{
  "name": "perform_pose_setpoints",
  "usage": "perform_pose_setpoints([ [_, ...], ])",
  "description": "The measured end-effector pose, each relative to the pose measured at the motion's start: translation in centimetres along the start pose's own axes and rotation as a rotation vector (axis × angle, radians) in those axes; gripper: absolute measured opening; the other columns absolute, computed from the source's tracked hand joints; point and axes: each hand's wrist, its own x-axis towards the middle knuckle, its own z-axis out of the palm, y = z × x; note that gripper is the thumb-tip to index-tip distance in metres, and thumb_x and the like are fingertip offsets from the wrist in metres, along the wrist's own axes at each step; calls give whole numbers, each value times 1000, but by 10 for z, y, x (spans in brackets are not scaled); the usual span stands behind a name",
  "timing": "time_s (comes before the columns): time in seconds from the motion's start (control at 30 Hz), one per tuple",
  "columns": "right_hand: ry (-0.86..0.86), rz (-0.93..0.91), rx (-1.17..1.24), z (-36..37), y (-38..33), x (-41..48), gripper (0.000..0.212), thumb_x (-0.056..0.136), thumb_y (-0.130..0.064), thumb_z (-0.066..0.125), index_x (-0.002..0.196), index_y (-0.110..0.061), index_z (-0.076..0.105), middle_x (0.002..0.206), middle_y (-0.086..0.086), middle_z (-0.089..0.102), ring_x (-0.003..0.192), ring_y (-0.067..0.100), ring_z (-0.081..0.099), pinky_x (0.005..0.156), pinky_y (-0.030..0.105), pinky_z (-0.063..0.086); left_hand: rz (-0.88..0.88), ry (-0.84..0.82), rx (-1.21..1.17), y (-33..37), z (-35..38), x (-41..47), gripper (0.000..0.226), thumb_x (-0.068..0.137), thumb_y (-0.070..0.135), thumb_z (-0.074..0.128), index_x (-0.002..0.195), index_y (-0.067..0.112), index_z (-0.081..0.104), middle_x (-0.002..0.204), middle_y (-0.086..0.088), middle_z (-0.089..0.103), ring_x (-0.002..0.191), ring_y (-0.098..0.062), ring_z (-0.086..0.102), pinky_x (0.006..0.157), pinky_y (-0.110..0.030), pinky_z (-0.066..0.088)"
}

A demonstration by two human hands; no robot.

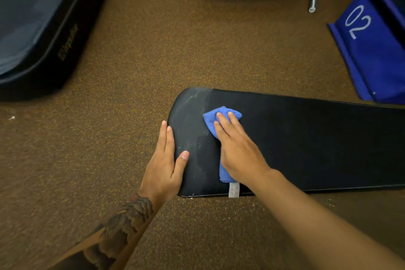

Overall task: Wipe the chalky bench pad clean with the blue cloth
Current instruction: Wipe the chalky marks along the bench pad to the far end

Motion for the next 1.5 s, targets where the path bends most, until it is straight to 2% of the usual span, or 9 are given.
perform_pose_setpoints([
  [0.27,71,277,19,-3,1,89,59,78,1,43,136,7,33,148,19,28,139,38,14,115,43,13,-8,-11,33,1,-1,0,75,94,55,22,153,15,-1,160,9,-15,143,8,-9,110,-5,1],
  [0.37,77,258,22,0,-4,100,58,80,1,42,137,5,32,149,17,26,140,36,13,114,44,14,-8,-16,35,1,0,1,76,94,55,23,153,13,-1,160,7,-15,143,7,-9,110,-6,0],
  [0.57,18,-47,82,1,-8,28,54,77,4,42,130,10,44,143,23,38,137,42,25,112,47,24,-14,-42,37,2,-3,1,78,93,57,21,153,13,-2,159,9,-17,143,5,-11,109,-4,-1],
  [0.83,52,196,62,-6,-6,95,53,81,4,40,133,7,36,148,16,28,139,36,13,113,41,16,-35,-49,70,4,-3,1,80,91,60,18,153,15,-5,158,11,-20,143,5,-12,114,-16,5],
  [0.97,38,73,103,2,-22,83,53,81,7,40,134,8,37,149,19,27,141,37,12,114,46,17,-35,-46,57,3,-3,0,79,91,59,18,153,15,-4,157,12,-20,142,7,-14,110,-7,-2],
  [1.07,6,-71,117,0,-23,47,55,82,8,42,137,6,36,150,17,28,142,35,13,116,42,17,-32,-42,34,2,-2,1,79,91,59,19,153,14,-3,157,11,-20,143,6,-13,113,-11,1],
  [1.17,31,31,118,-9,-8,43,55,86,7,38,141,0,31,155,8,20,144,27,7,114,31,12,-33,-42,39,2,-2,0,80,91,60,18,153,14,-3,158,9,-19,143,5,-12,114,-12,2],
  [1.33,33,189,69,-9,-21,96,48,79,4,42,127,6,42,145,15,31,138,35,16,113,37,18,-36,-32,40,2,-2,0,79,91,59,19,153,14,-4,158,9,-19,141,9,-14,109,-6,-1],
  [1.5,46,124,107,1,-34,96,50,78,7,43,128,7,43,147,16,32,140,35,15,112,45,20,-12,-21,12,1,0,2,78,93,53,22,152,7,2,160,1,-12,139,12,-14,109,-5,-1],
])
